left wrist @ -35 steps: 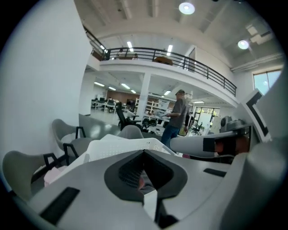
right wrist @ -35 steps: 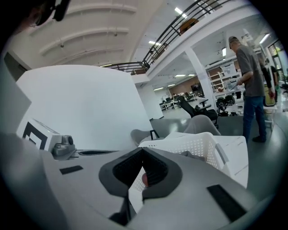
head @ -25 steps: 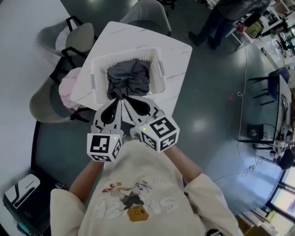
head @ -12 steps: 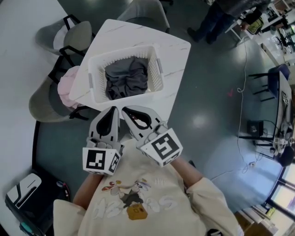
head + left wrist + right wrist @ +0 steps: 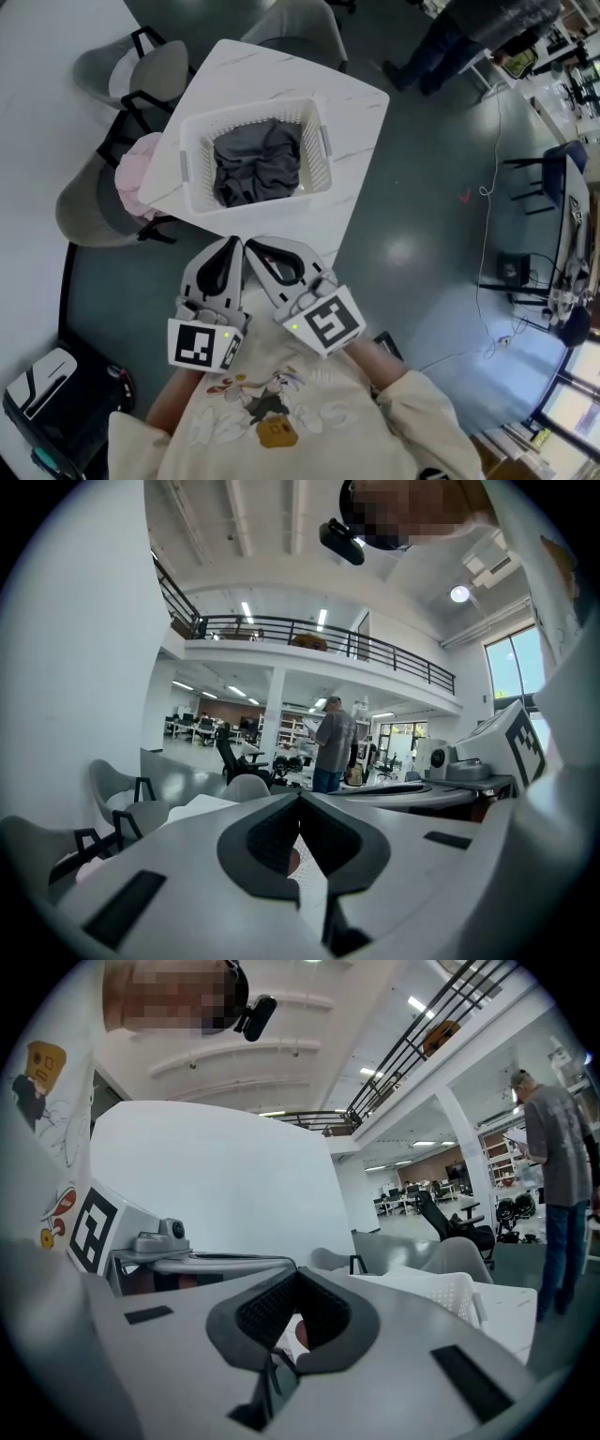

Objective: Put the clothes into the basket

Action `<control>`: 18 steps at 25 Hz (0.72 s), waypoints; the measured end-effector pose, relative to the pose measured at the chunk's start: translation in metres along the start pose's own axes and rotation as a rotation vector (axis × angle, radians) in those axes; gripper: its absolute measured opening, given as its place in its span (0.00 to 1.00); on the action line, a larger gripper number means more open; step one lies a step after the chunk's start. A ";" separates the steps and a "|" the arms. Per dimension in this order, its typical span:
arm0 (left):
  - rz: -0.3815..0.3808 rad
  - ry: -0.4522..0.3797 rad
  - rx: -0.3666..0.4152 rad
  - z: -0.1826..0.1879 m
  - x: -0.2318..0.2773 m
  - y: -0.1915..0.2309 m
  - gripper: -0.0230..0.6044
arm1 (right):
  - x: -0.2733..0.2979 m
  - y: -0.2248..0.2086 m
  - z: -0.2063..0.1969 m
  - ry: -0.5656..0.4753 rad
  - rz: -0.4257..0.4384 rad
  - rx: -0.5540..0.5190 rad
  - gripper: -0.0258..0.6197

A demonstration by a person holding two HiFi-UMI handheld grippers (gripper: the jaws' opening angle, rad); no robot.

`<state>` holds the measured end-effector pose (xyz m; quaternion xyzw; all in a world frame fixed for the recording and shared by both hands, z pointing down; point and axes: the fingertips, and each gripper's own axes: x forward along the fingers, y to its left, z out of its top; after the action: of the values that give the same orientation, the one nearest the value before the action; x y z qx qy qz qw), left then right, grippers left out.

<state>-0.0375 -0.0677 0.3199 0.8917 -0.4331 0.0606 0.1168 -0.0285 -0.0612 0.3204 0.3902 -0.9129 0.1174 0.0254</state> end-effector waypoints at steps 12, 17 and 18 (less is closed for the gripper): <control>0.000 -0.058 -0.011 0.021 -0.003 0.006 0.05 | 0.006 0.004 0.019 -0.040 0.008 -0.020 0.05; 0.000 -0.067 -0.015 0.021 -0.001 0.009 0.05 | 0.009 0.000 0.014 -0.042 -0.003 -0.001 0.05; 0.000 -0.068 -0.016 0.021 -0.001 0.009 0.05 | 0.009 0.000 0.014 -0.044 -0.006 -0.005 0.05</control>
<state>-0.0450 -0.0771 0.3010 0.8923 -0.4372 0.0269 0.1092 -0.0343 -0.0709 0.3080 0.3955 -0.9123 0.1064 0.0067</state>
